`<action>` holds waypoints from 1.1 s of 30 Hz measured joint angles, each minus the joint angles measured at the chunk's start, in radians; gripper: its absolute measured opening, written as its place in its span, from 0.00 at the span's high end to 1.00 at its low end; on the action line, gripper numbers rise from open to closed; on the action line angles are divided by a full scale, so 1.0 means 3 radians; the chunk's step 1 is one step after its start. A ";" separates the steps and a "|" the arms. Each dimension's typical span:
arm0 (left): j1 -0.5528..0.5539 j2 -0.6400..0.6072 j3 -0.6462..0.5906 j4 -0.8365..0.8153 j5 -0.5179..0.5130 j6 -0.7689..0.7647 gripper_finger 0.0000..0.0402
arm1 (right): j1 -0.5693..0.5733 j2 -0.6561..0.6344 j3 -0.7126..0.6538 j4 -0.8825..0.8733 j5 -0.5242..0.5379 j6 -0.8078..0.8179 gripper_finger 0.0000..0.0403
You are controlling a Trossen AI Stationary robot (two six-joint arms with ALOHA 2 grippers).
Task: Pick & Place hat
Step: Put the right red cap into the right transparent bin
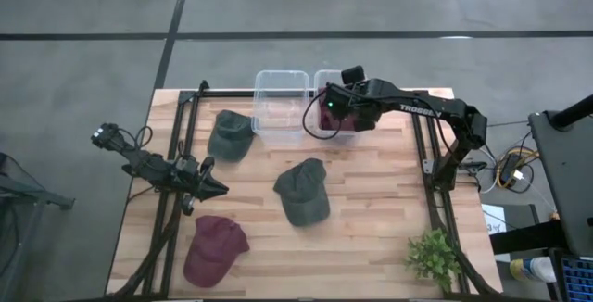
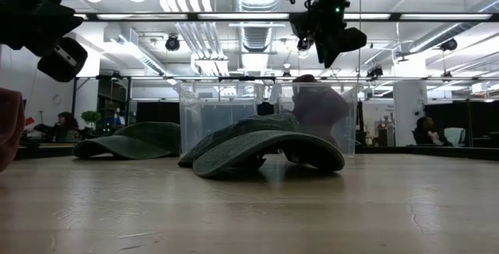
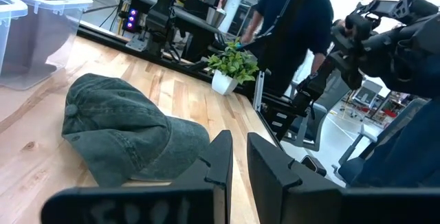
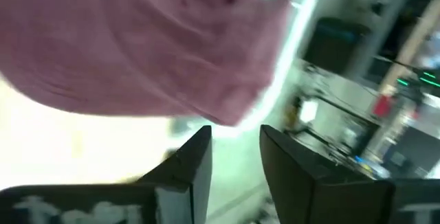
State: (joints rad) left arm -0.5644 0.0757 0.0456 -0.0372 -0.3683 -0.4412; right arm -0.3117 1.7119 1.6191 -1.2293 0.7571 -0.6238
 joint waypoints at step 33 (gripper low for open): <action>0.0001 0.0000 -0.0001 -0.0001 -0.0001 0.0003 0.90 | -0.0736 0.0776 0.0411 0.0358 -0.1802 0.0435 0.98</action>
State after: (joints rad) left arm -0.5641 0.0757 0.0452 -0.0376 -0.3687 -0.4404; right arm -0.5325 1.9446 1.7424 -1.1217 0.2166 -0.4934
